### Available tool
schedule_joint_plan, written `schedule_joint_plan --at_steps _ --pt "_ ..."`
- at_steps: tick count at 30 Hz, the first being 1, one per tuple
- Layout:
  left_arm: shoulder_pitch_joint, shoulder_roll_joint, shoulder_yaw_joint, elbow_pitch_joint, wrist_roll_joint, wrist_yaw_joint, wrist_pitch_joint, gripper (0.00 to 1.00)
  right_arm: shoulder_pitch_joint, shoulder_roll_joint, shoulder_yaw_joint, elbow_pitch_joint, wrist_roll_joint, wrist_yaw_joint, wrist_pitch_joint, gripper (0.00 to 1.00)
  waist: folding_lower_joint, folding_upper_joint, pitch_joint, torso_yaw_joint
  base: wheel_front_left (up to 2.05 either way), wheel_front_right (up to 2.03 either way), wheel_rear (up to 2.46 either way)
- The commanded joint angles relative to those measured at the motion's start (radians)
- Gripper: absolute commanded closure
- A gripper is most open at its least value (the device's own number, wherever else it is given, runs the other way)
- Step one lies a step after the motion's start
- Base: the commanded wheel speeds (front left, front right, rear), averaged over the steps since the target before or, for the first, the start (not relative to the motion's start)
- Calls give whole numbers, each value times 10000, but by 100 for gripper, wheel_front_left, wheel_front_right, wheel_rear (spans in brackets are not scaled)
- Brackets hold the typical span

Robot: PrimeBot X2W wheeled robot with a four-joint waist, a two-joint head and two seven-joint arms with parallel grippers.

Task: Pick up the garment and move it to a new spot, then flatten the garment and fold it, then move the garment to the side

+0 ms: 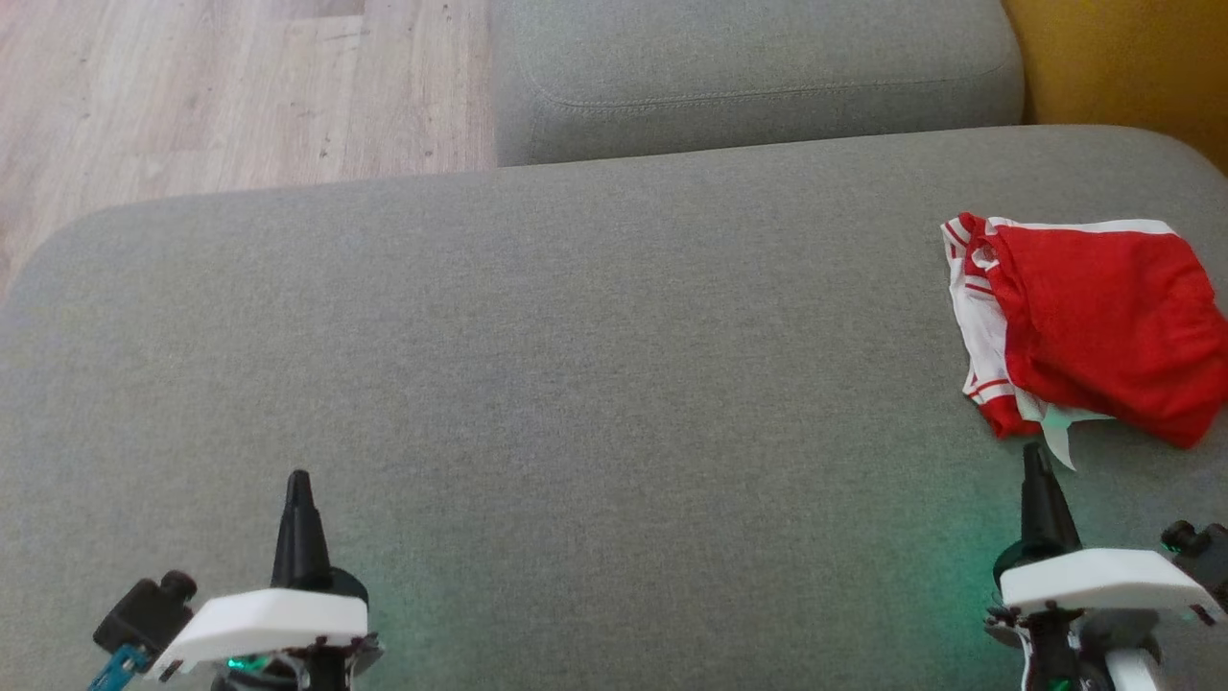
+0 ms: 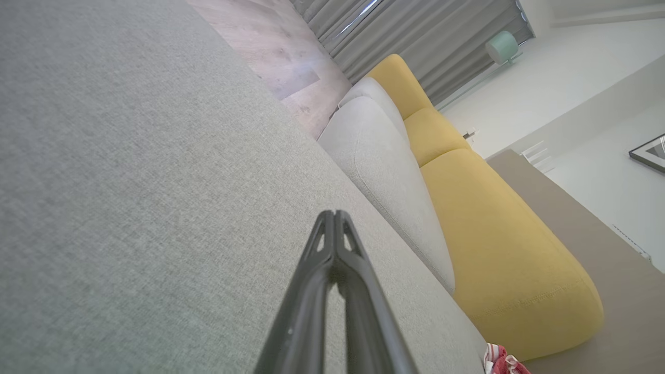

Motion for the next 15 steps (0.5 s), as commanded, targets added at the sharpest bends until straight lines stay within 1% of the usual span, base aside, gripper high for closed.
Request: schedule_joint_plan --at_steps 1,15 --pt "-494 80 325 -275 -238 -59 65 100 -592 -32 25 -401 297 -4 65 100 0 0 -1 0 0 0 0" --pt "-582 85 666 -257 -1538 -136 466 100 -661 -37 -132 -551 1860 -4 466 100 0 0 -7 -3 0 0 0"
